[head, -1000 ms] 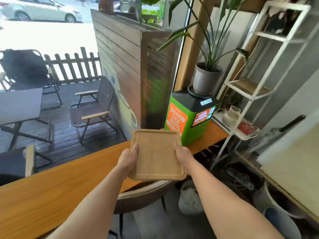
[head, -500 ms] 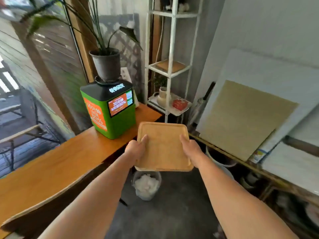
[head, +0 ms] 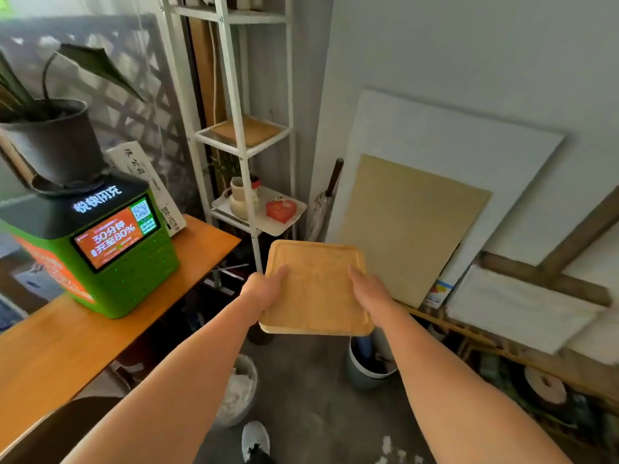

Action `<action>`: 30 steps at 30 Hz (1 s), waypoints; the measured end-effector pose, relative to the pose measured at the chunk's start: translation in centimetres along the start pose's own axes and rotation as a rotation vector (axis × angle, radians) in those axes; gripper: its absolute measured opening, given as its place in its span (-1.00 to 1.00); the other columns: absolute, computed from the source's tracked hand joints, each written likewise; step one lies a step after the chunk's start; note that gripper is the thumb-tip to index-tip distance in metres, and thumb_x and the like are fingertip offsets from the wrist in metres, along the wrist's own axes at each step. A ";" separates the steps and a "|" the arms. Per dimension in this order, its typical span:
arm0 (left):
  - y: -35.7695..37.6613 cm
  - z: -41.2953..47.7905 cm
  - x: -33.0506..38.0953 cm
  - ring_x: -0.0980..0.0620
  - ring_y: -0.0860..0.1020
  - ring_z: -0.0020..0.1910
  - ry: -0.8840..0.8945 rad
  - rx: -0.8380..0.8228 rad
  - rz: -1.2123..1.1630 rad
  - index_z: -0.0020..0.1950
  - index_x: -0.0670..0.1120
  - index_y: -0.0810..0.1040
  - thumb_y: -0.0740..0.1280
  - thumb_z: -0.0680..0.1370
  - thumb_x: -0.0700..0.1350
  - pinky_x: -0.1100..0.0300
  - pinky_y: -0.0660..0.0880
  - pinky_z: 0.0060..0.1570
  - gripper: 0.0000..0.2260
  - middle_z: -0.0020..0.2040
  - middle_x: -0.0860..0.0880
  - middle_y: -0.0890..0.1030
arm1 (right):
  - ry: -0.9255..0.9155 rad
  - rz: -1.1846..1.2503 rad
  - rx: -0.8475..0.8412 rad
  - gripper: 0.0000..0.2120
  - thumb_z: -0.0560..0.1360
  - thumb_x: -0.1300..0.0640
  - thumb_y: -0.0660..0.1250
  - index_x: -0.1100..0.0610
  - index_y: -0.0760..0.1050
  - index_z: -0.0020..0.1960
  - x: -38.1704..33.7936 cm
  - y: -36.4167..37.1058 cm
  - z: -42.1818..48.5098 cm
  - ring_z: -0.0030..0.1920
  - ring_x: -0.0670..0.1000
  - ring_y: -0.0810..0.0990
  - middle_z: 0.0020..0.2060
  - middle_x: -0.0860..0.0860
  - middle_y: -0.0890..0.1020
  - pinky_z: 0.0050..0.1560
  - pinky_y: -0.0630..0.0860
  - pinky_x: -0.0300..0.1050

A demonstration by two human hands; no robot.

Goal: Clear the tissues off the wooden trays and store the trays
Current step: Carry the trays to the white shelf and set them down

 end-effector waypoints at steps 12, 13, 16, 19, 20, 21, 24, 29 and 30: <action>-5.6 17.8 15.3 -0.15 0.50 0.18 0.050 0.031 -0.066 0.46 -0.19 0.33 0.24 0.49 0.37 0.06 0.43 0.05 -0.23 0.25 -0.13 0.51 | -0.089 -0.034 -0.010 -0.28 0.58 -0.30 0.04 0.28 0.35 0.42 -17.0 2.0 19.3 0.00 0.11 0.52 0.13 0.15 0.54 0.07 0.43 -0.02; -6.3 19.1 16.8 -0.16 0.50 0.22 0.061 0.039 -0.094 0.47 -0.18 0.33 0.25 0.49 0.36 0.04 0.44 0.11 -0.24 0.29 -0.14 0.50 | -0.094 -0.029 -0.014 -0.27 0.58 -0.31 0.04 0.27 0.34 0.43 -18.6 2.1 20.8 0.02 0.12 0.53 0.15 0.14 0.54 0.10 0.44 -0.01; -7.8 22.4 21.1 -0.18 0.45 0.30 0.077 0.050 -0.107 0.51 -0.16 0.27 0.24 0.53 0.32 -0.03 0.42 0.27 -0.27 0.37 -0.15 0.46 | -0.099 -0.035 -0.030 -0.26 0.56 -0.32 0.06 0.24 0.27 0.48 -23.3 2.1 24.7 0.31 0.20 0.46 0.38 0.17 0.44 0.27 0.39 0.05; -9.1 25.5 25.1 -0.18 0.45 0.29 0.096 0.082 -0.127 0.50 -0.19 0.27 0.18 0.58 0.26 0.02 0.43 0.16 -0.34 0.35 -0.16 0.46 | -0.140 -0.063 -0.016 -0.28 0.57 -0.30 0.09 0.24 0.30 0.47 -28.2 1.9 29.0 0.32 0.21 0.46 0.39 0.18 0.44 0.28 0.39 0.05; -9.5 26.6 26.4 -0.18 0.44 0.31 0.106 0.095 -0.151 0.50 -0.19 0.26 0.16 0.60 0.24 0.01 0.42 0.17 -0.36 0.36 -0.16 0.45 | -0.155 -0.078 -0.001 -0.29 0.57 -0.29 0.11 0.26 0.31 0.46 -29.8 1.7 30.6 0.32 0.22 0.46 0.38 0.19 0.45 0.28 0.38 0.03; -9.8 27.8 27.7 -0.18 0.43 0.33 0.122 0.099 -0.181 0.50 -0.19 0.26 0.15 0.61 0.22 -0.01 0.41 0.23 -0.38 0.37 -0.17 0.44 | -0.172 -0.096 0.005 -0.29 0.57 -0.28 0.12 0.27 0.32 0.45 -31.4 1.6 32.1 0.33 0.22 0.46 0.39 0.20 0.45 0.30 0.38 0.01; -10.3 31.3 31.0 -0.20 0.42 0.33 0.141 0.114 -0.250 0.50 -0.20 0.26 0.10 0.65 0.15 -0.05 0.37 0.33 -0.44 0.38 -0.18 0.44 | -0.199 -0.115 -0.044 -0.27 0.55 -0.29 0.16 0.28 0.31 0.45 -35.5 1.8 37.0 0.31 0.21 0.47 0.38 0.20 0.45 0.23 0.39 -0.04; -10.8 37.8 36.2 -0.14 0.46 0.21 0.098 0.232 -0.347 0.47 -0.22 0.28 0.07 0.68 0.03 0.01 0.40 0.16 -0.55 0.25 -0.16 0.47 | -0.245 -0.200 -0.122 -0.25 0.51 -0.30 0.23 0.24 0.31 0.46 -43.0 2.8 46.6 0.25 0.17 0.51 0.37 0.17 0.47 0.12 0.41 -0.04; -11.0 38.9 36.9 -0.15 0.46 0.23 0.089 0.270 -0.367 0.47 -0.21 0.28 0.07 0.68 0.04 -0.01 0.39 0.18 -0.55 0.27 -0.17 0.47 | -0.267 -0.213 -0.135 -0.25 0.50 -0.31 0.25 0.24 0.34 0.45 -44.5 3.3 48.5 0.22 0.16 0.52 0.35 0.17 0.48 0.12 0.41 -0.04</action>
Point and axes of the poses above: each hand's wrist, its own z-axis towards the middle knuckle, its own y-axis out of the palm, x = y × z, the point moved 7 cm from there along z, towards the middle knuckle
